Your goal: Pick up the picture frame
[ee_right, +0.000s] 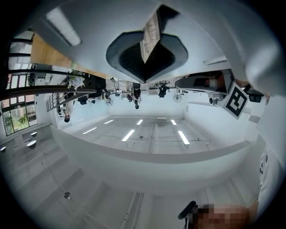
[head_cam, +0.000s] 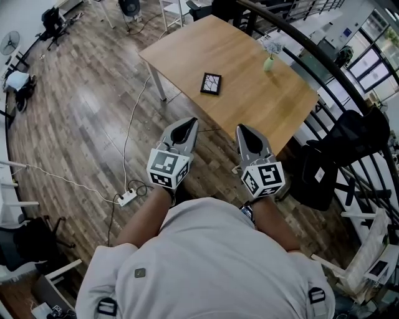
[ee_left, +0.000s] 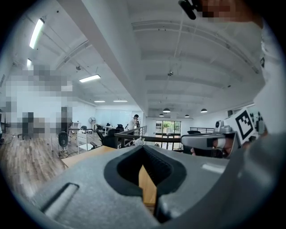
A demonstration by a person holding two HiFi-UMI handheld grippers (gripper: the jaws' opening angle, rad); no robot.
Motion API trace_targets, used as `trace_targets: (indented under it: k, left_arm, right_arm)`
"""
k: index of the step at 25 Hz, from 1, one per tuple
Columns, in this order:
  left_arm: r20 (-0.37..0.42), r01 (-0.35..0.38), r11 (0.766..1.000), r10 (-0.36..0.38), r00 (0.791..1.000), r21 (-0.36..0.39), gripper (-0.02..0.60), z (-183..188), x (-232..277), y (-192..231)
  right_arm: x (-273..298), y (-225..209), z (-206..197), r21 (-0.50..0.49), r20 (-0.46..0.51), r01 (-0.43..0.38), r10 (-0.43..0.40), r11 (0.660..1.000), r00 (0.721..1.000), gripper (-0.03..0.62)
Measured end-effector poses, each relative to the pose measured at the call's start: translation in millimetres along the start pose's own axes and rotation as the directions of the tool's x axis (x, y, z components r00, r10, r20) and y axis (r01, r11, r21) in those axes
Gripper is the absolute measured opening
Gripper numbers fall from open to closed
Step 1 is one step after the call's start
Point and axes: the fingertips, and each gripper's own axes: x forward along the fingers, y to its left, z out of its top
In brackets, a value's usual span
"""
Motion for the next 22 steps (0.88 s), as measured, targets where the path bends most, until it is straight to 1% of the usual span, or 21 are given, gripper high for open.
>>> trace_targets:
  k: [4, 8, 16, 22]
  left_arm:
    - [-0.002, 0.032, 0.999, -0.032, 0.999, -0.007, 0.002, 1, 15, 18]
    - [0.001, 0.064, 0.998, -0.064, 0.998, -0.013, 0.002, 3, 29, 50]
    - [0.005, 0.134, 0.991, -0.134, 0.991, -0.001, 0.002, 18, 35, 124]
    - [0.014, 0.159, 0.987, -0.159, 0.987, -0.002, 0.002, 23, 32, 179]
  right_arm:
    - [22, -3, 3, -0.003, -0.005, 0.022, -0.022, 1.000, 1.000, 0.009]
    - [54, -1, 4, -0.004, -0.008, 0.052, -0.052, 0.999, 0.999, 0.009]
    - [127, 29, 14, -0.004, 0.001, 0.098, -0.098, 0.995, 0.995, 0.009]
    - [172, 55, 11, 0.005, -0.003, 0.116, -0.116, 0.993, 0.993, 0.009]
